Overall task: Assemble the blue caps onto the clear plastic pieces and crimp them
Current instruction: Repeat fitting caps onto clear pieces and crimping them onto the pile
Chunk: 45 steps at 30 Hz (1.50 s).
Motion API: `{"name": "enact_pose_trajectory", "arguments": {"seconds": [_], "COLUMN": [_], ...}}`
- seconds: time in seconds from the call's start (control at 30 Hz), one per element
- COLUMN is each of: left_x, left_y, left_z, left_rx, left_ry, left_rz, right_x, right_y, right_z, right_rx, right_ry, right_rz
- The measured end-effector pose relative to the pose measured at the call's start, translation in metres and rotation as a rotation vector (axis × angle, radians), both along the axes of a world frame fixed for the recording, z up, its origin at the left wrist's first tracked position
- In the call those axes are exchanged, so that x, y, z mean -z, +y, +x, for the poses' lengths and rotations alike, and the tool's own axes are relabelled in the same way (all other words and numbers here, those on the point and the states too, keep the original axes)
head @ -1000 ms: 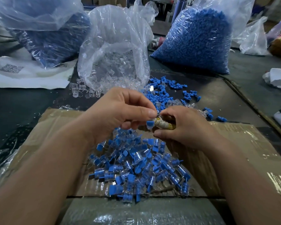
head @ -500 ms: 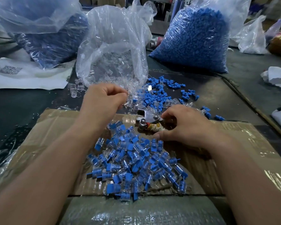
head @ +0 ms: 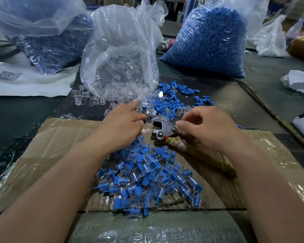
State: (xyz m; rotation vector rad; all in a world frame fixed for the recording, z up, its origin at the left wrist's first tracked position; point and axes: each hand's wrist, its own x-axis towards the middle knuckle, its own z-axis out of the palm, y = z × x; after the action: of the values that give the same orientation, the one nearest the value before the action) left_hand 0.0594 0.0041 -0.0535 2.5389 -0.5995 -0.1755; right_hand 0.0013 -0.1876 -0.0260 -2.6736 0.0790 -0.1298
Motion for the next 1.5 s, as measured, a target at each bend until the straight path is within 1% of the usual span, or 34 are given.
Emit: {"name": "enact_pose_trajectory", "arguments": {"seconds": [0.17,0.33,0.47,0.57,0.67,0.73,0.9,1.07,1.27,1.5], "left_x": [0.0,-0.001,-0.005,-0.007,-0.009,-0.01,-0.013,-0.014,-0.015,-0.016], "left_y": [0.0,-0.001,0.001,0.001,0.001,0.001,0.001,0.0,0.0,0.0], "left_z": [0.0,0.001,-0.002,-0.005,-0.006,-0.007,-0.01,-0.011,-0.012,-0.013], "left_rx": [-0.041,-0.132,-0.192,-0.226,-0.233,-0.232,-0.255,-0.267,-0.252,-0.245], "left_ry": [-0.069,-0.096,-0.139,-0.169,-0.129,-0.091,-0.065,-0.039,-0.056,-0.05], "left_rz": [0.036,-0.015,-0.141,-0.304,-0.443,-0.496,-0.53,-0.554,-0.551,-0.585], "right_x": [0.003,0.012,0.018,0.022,0.025,0.025,0.024,0.023,0.025,0.024], "right_y": [-0.001,-0.003,0.0,0.001,0.001,0.001,0.0,0.001,0.001,0.003], "right_z": [0.003,0.015,0.024,0.028,0.031,0.032,0.03,0.03,0.033,0.03], "right_rx": [0.07,0.066,-0.02,-0.065,-0.077,-0.075,-0.079,-0.087,-0.04,0.023], "right_ry": [-0.142,-0.16,-0.117,-0.059,0.041,0.062,0.004,0.002,-0.019,-0.167], "right_rz": [0.025,0.028,0.001,-0.046,-0.118,-0.143,-0.1,-0.076,-0.125,-0.138]}}
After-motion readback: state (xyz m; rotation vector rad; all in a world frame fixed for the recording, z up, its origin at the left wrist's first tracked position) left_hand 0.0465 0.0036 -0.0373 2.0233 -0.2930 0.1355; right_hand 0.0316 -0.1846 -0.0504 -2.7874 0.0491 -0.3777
